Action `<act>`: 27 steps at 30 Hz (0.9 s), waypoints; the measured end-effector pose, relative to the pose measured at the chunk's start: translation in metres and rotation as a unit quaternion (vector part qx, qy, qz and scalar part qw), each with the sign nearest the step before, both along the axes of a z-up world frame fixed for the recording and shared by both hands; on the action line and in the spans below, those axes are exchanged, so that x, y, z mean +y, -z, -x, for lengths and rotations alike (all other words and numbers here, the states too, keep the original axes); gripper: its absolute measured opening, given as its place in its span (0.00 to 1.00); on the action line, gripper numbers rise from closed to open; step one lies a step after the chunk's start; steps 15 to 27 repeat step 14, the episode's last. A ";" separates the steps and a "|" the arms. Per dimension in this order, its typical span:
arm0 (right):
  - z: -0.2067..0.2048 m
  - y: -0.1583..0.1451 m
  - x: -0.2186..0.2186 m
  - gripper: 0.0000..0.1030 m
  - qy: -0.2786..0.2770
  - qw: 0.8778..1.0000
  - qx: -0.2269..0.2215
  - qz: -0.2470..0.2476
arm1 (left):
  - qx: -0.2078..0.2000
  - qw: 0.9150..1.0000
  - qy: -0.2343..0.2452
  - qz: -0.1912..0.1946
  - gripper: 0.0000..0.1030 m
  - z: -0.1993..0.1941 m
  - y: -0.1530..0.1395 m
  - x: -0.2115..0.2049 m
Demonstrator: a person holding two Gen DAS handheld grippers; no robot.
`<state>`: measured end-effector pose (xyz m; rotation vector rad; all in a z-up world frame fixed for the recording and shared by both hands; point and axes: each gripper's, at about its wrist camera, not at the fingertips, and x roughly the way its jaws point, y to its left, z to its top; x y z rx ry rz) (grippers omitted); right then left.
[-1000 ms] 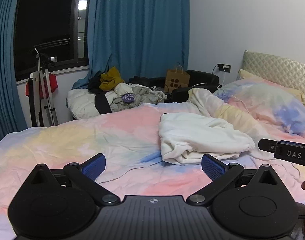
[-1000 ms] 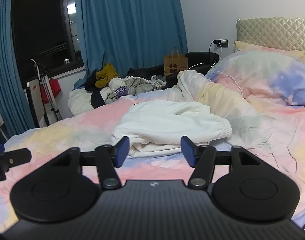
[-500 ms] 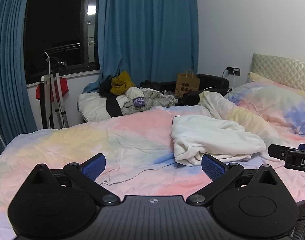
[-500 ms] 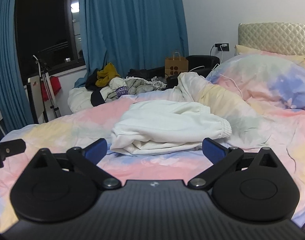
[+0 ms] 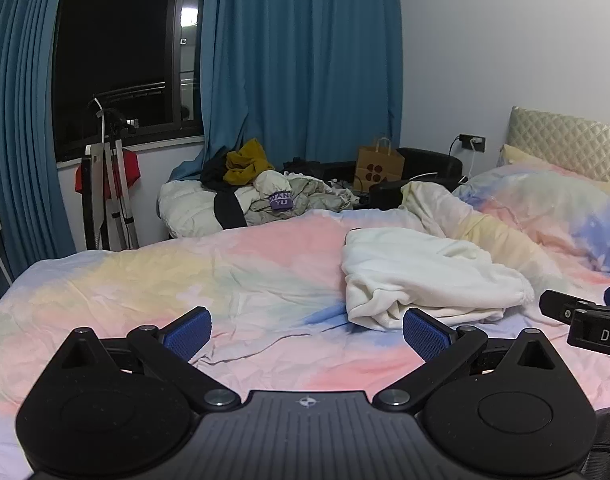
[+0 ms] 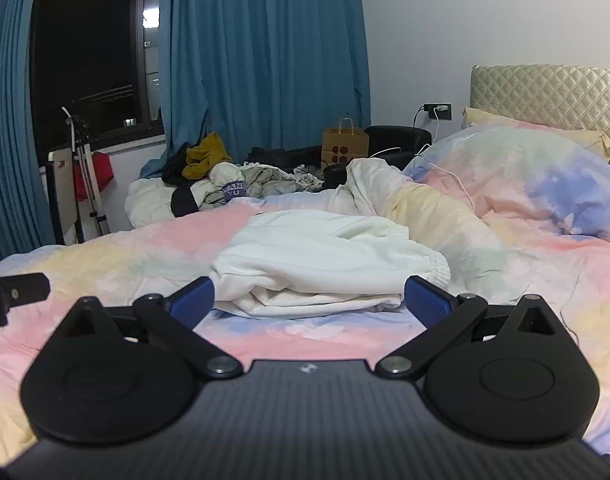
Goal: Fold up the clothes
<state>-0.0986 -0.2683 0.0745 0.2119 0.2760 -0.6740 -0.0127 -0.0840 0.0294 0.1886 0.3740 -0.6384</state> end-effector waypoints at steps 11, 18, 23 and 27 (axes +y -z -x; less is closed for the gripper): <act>0.001 0.008 -0.007 1.00 0.006 1.000 0.001 -0.010 | 0.008 1.000 0.007 -0.015 1.00 -0.004 0.011 -0.013; 0.001 0.009 -0.008 1.00 0.007 1.000 0.000 -0.011 | 0.008 1.000 0.010 -0.017 1.00 -0.005 0.012 -0.016; 0.001 0.009 -0.008 1.00 0.007 1.000 0.000 -0.011 | 0.008 1.000 0.010 -0.017 1.00 -0.005 0.012 -0.016; 0.001 0.009 -0.008 1.00 0.007 1.000 0.000 -0.011 | 0.008 1.000 0.010 -0.017 1.00 -0.005 0.012 -0.016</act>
